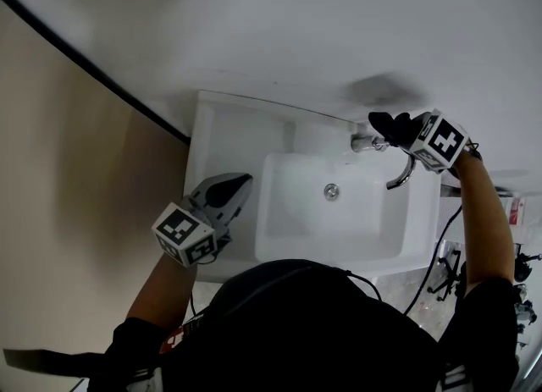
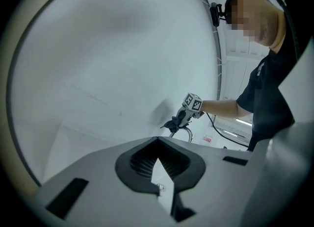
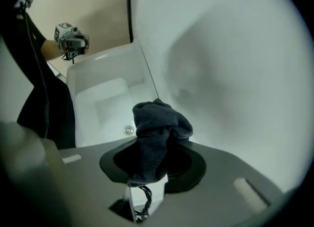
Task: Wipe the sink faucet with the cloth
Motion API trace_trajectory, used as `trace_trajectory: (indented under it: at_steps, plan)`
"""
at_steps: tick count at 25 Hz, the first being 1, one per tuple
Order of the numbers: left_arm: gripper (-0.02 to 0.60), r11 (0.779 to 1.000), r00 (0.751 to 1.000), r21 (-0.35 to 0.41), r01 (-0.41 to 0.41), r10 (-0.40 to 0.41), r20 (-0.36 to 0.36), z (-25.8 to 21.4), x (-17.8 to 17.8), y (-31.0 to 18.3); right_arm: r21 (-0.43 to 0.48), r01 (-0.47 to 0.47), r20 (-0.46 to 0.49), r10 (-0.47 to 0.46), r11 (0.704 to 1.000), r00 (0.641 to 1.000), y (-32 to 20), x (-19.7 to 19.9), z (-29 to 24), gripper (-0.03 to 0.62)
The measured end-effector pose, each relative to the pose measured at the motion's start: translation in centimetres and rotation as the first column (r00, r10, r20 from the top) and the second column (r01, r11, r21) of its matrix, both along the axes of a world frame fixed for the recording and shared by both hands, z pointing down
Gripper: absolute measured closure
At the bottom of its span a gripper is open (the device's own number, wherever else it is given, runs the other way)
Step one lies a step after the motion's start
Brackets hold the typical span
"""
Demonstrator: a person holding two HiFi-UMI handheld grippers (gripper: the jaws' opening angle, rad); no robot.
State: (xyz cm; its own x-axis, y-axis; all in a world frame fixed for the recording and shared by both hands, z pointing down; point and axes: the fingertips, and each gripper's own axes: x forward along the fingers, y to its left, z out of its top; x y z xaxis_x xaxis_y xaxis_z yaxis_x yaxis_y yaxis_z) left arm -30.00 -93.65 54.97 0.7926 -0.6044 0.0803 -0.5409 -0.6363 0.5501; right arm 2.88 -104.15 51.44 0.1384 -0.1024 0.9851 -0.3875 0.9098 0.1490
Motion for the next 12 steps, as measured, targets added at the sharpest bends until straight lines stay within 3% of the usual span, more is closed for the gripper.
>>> trace_trajectory:
  at_steps: [2,4,8,12]
  plan:
    - [0.581,1.000,1.000,-0.001,-0.005,0.005,0.004,-0.2,0.5,0.3,-0.017,-0.113,0.141,0.114,0.993,0.983,0.1,1.5,0.1,0.480]
    - [0.581,1.000,1.000,0.004,-0.014,0.014,0.014,-0.4,1.2,0.6,-0.050,-0.237,0.332,0.240,0.970,0.912,-0.2,1.9,-0.1,0.480]
    - [0.581,1.000,0.999,0.019,-0.019,0.019,0.037,-1.2,2.6,1.1,-0.152,-0.405,0.622,0.406,0.902,0.670,-1.5,2.8,-0.7,0.480]
    - [0.581,1.000,0.996,0.018,-0.005,0.004,0.088,-1.4,3.9,2.0,-0.212,-0.470,0.797,0.430,0.857,0.424,-2.8,3.8,-0.5,0.480]
